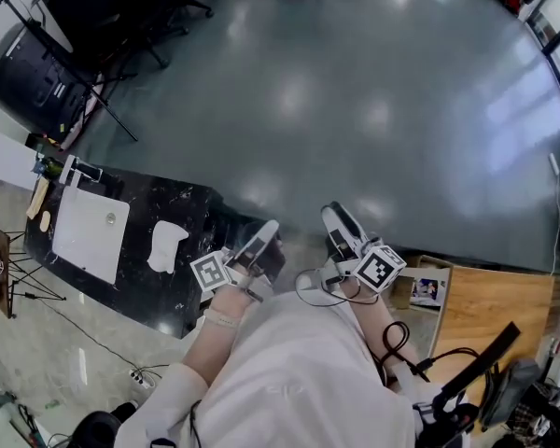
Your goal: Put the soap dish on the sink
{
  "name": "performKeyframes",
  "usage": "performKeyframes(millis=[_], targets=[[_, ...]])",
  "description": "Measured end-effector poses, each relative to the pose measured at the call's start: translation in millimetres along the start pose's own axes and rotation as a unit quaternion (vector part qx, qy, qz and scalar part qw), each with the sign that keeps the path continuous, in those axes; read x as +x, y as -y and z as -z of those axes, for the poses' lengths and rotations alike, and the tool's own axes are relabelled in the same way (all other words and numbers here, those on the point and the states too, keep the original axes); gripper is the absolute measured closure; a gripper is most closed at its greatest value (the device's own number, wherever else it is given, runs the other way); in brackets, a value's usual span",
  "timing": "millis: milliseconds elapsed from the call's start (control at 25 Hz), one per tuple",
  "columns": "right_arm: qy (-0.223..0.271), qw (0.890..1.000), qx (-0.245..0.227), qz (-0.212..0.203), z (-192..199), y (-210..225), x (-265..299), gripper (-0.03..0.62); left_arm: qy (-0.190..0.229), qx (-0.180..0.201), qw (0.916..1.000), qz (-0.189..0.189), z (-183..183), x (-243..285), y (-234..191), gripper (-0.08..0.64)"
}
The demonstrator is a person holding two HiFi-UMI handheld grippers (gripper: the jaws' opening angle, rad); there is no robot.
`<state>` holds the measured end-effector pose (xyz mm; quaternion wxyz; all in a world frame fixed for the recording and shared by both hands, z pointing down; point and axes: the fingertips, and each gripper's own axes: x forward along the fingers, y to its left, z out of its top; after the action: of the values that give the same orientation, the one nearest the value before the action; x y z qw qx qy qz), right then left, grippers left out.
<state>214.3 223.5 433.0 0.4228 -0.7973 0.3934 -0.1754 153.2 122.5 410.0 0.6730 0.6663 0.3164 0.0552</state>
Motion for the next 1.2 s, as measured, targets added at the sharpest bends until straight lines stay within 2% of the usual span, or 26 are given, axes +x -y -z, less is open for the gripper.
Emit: performKeyframes(millis=[520,640,760,960,1200], targets=[[0.011,1.0,0.012,0.001,-3,1,-2,0.388,-0.003,-0.004,1.0,-0.004,1,-1,1,0.554],[0.014,1.0,0.003,-0.003,-5,-5,-1,0.388,0.007,-0.007,1.0,0.0,-4,-2,3,0.554],[0.012,1.0,-0.013,-0.008,-6,-10,3,0.418,0.009,0.002,1.0,0.001,-8,-3,5,0.554],[0.005,1.0,0.011,-0.016,-2,-8,4,0.42,0.016,0.008,0.9998,0.002,-9,-5,7,0.554],[-0.001,1.0,0.013,-0.012,0,-5,6,0.42,0.019,0.013,0.9997,0.001,-10,-8,9,0.554]])
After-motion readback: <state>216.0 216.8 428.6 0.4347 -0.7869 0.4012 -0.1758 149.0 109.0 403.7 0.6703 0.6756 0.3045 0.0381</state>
